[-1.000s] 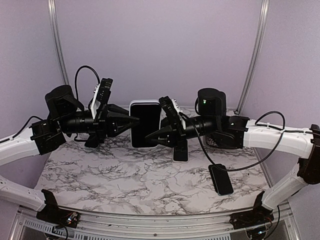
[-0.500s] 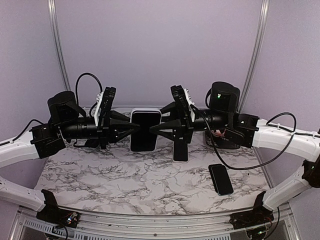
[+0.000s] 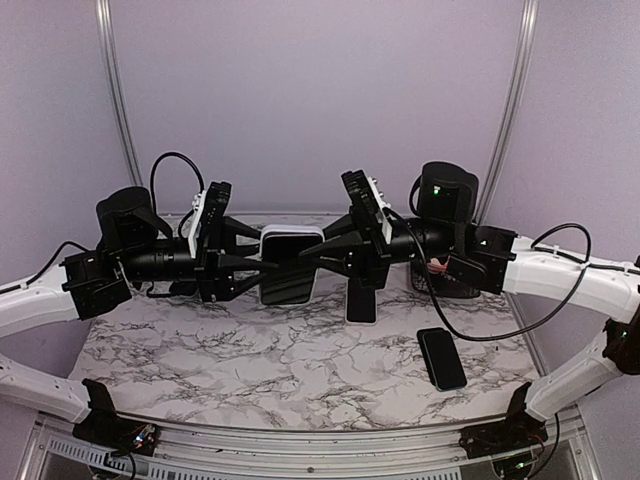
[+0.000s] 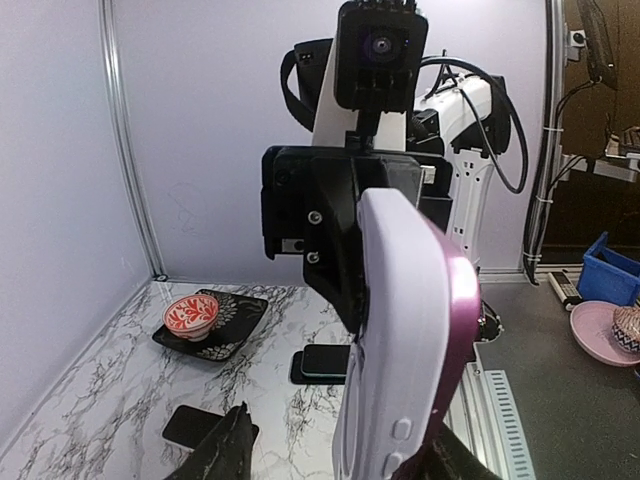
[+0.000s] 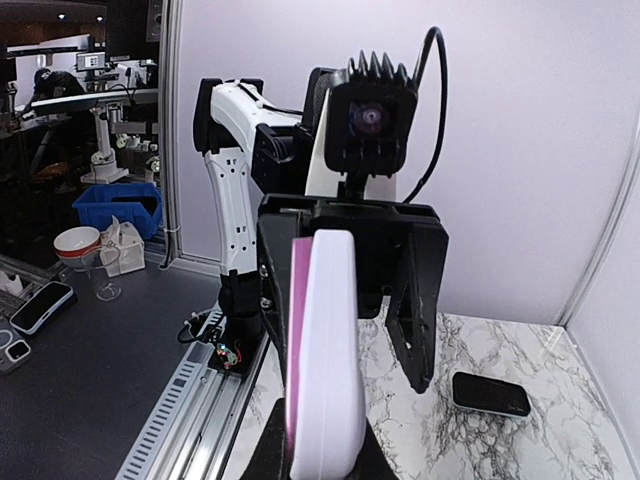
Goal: Put the phone into the phone case
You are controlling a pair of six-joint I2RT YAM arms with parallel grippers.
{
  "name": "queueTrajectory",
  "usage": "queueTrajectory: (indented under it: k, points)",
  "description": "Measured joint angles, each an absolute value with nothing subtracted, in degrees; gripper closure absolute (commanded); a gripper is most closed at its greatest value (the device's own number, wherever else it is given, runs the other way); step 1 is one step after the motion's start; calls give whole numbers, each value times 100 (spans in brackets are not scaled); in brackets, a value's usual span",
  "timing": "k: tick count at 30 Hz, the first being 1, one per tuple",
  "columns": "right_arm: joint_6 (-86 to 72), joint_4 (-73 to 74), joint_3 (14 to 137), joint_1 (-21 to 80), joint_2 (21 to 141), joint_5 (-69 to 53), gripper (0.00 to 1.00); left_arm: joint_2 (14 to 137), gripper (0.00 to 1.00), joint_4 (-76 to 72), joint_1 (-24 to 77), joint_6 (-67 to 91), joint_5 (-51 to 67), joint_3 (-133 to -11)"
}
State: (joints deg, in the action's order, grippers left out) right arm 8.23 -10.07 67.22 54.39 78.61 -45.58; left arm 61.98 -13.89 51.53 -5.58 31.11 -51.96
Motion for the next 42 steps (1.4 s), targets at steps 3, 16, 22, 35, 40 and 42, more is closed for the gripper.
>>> queueTrajectory:
  k: [3,16,22,35,40,42]
  points:
    - [823,-1072,6722,5443,7789,-4626,100,6193,53,-1396,5162,-567,3028,-5089]
    - [733,-1251,6632,5422,7686,-4517,100,6143,49,-1385,5367,-1116,2788,-4963]
    - [838,-1317,6632,5419,7520,-4547,100,6149,100,-1127,5404,-1374,2567,-4860]
    - [797,-1459,6632,5437,7533,-4755,100,6475,58,-1100,5459,-1074,2613,-5072]
    - [808,-1636,6641,5430,7612,-4737,100,6617,100,-1245,5588,-709,2714,-5234]
    - [591,-1629,6646,5402,7614,-4648,100,6602,100,-1299,5649,-873,2679,-5218]
